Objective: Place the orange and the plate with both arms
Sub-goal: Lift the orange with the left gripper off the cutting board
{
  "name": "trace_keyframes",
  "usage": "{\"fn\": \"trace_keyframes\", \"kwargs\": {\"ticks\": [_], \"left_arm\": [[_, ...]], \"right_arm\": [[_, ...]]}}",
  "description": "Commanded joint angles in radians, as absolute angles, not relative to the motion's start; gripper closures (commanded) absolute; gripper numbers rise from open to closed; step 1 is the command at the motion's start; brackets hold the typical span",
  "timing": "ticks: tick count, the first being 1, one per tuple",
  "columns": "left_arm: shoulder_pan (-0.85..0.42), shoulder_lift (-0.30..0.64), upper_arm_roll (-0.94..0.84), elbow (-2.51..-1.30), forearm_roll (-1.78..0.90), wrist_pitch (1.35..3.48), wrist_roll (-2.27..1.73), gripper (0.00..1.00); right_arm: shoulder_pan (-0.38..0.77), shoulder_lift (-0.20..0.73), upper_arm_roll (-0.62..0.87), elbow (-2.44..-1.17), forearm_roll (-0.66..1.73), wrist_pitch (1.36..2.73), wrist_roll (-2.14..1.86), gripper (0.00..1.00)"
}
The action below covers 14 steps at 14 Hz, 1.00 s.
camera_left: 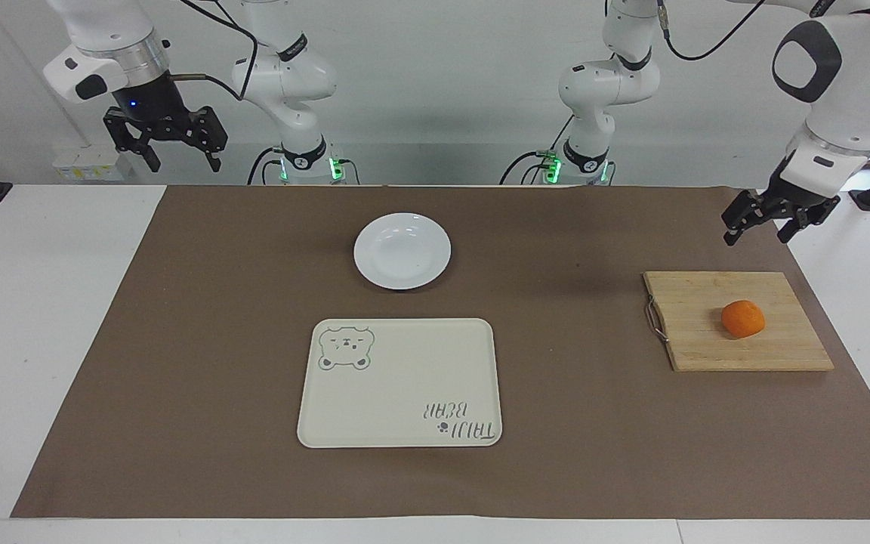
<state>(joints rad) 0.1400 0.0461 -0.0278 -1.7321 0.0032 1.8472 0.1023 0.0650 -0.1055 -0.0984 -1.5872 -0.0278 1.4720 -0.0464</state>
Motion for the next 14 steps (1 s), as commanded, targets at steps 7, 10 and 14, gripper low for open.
{"fn": "trace_keyframes", "kwargs": {"ticks": [7,10,14], "left_arm": [[0.262,0.185,-0.035,-1.948,-0.002,2.221,0.015,0.00],[0.259,0.225,-0.035,-1.960,-0.002,2.261,-0.020,0.00],[0.245,0.222,-0.034,-2.008,-0.002,2.316,-0.028,0.00]], "right_arm": [[0.058,-0.132,-0.098,-1.618,-0.020,1.479,-0.041,0.00],[0.058,-0.132,-0.098,-1.618,-0.020,1.479,-0.041,0.00],[0.058,-0.132,-0.098,-1.618,-0.020,1.479,-0.041,0.00]]}}
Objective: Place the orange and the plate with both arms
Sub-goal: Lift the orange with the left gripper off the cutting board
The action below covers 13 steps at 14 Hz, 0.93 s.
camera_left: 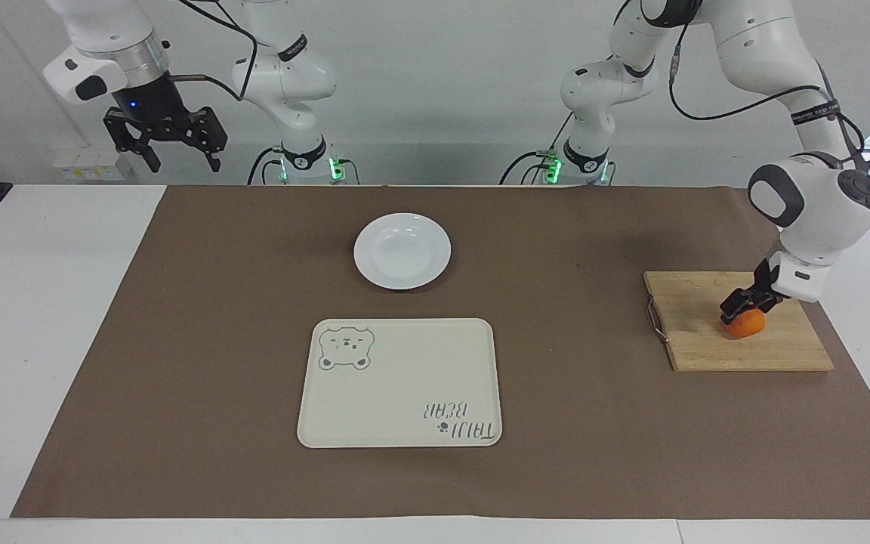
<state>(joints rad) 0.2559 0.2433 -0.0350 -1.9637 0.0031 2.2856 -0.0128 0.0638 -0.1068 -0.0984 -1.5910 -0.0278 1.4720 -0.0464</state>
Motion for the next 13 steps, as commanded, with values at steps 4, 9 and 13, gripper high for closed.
{"fn": "trace_keyframes", "kwargs": {"ticks": [4,9,13], "left_arm": [[0.253,0.241,-0.034,-2.026,0.002,2.326,-0.017,0.00],[0.249,0.242,-0.034,-2.023,0.009,2.326,-0.017,0.00],[0.249,0.247,-0.034,-2.011,0.035,2.327,-0.014,0.68]], "right_arm": [[0.057,-0.132,-0.098,-1.620,-0.020,1.479,-0.041,0.00],[0.057,-0.132,-0.100,-1.620,-0.020,1.479,-0.041,0.00],[0.057,-0.132,-0.100,-1.620,-0.020,1.479,-0.041,0.00]]}}
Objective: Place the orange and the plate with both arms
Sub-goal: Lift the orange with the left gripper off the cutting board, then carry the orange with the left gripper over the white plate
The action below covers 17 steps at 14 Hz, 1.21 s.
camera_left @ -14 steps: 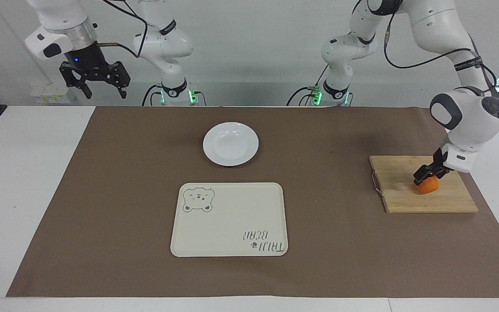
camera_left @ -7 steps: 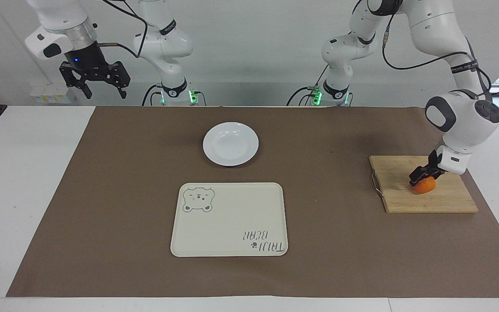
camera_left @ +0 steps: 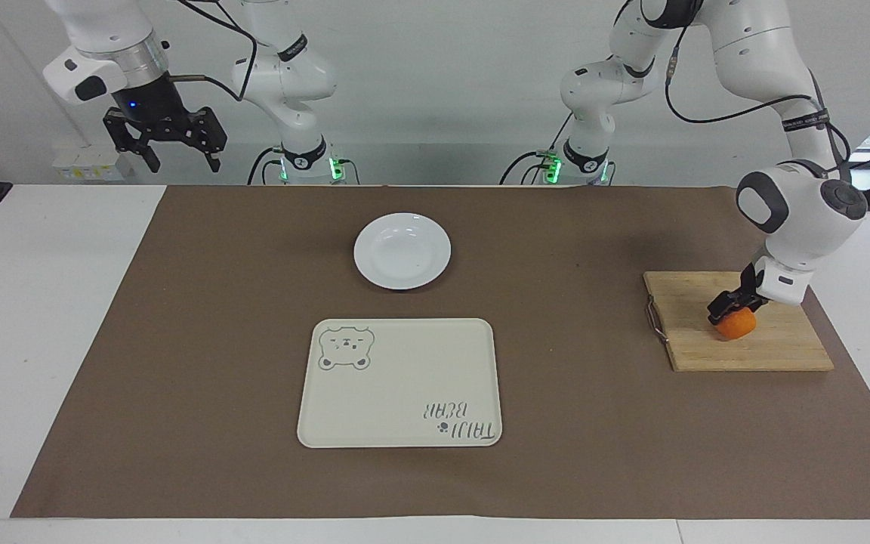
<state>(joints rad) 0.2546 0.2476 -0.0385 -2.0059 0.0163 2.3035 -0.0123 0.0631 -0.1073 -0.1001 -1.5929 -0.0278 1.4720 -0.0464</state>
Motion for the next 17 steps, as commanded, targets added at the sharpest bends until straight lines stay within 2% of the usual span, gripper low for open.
{"fn": "trace_keyframes", "kwargs": {"ticks": [1,4,8,11,17], "left_arm": [[0.247,0.247,-0.034,-2.002,0.037,2.326,-0.014,0.83],[0.229,0.226,-0.035,-1.971,0.038,2.295,-0.008,1.00],[0.158,0.135,-0.044,-1.968,0.038,2.191,-0.012,1.00],[0.028,0.077,-0.044,-1.960,0.037,2.142,-0.119,1.00],[-0.277,0.040,-0.061,-1.953,0.028,2.117,-0.400,1.00]], "right_arm": [[0.057,-0.132,-0.100,-1.620,-0.020,1.479,-0.041,0.00],[0.057,-0.138,-0.100,-1.628,-0.020,1.479,-0.043,0.00],[0.057,-0.143,-0.101,-1.635,-0.020,1.479,-0.040,0.00],[0.057,-0.143,-0.101,-1.637,-0.020,1.479,-0.041,0.00],[0.057,-0.143,-0.100,-1.640,-0.020,1.479,-0.040,0.00]]}}
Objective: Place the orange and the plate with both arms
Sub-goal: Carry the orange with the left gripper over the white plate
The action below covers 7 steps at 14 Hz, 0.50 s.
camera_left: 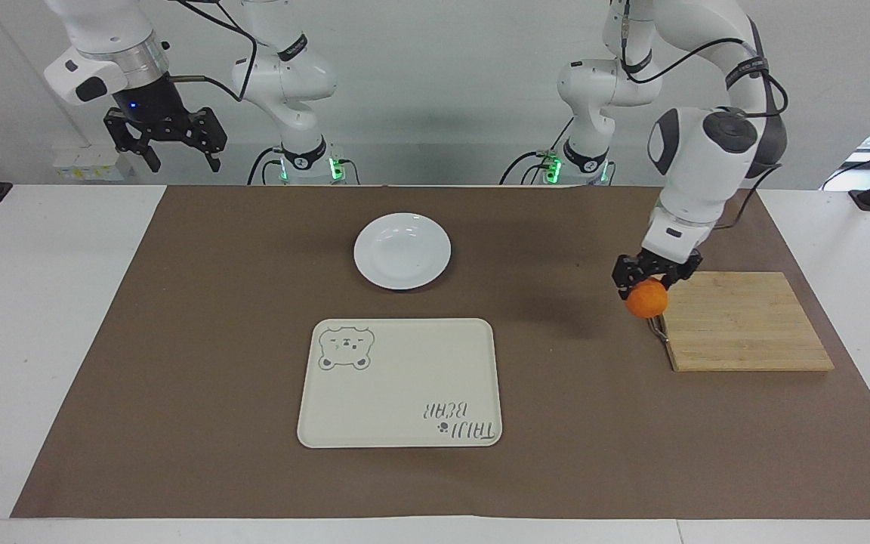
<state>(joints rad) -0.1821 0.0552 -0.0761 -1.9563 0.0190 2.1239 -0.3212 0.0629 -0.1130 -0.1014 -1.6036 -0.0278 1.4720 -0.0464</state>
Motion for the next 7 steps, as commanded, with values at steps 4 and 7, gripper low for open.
{"fn": "trace_keyframes", "kwargs": {"ticks": [4,7], "left_arm": [[-0.429,0.043,-0.067,-1.925,0.017,2.117,-0.517,1.00],[-0.472,0.064,-0.086,-1.927,-0.060,2.186,-0.514,1.00]], "right_arm": [[0.054,-0.144,-0.101,-1.647,0.026,1.479,-0.032,0.00],[0.044,-0.143,-0.101,-1.649,0.034,1.477,-0.096,0.00]]}}
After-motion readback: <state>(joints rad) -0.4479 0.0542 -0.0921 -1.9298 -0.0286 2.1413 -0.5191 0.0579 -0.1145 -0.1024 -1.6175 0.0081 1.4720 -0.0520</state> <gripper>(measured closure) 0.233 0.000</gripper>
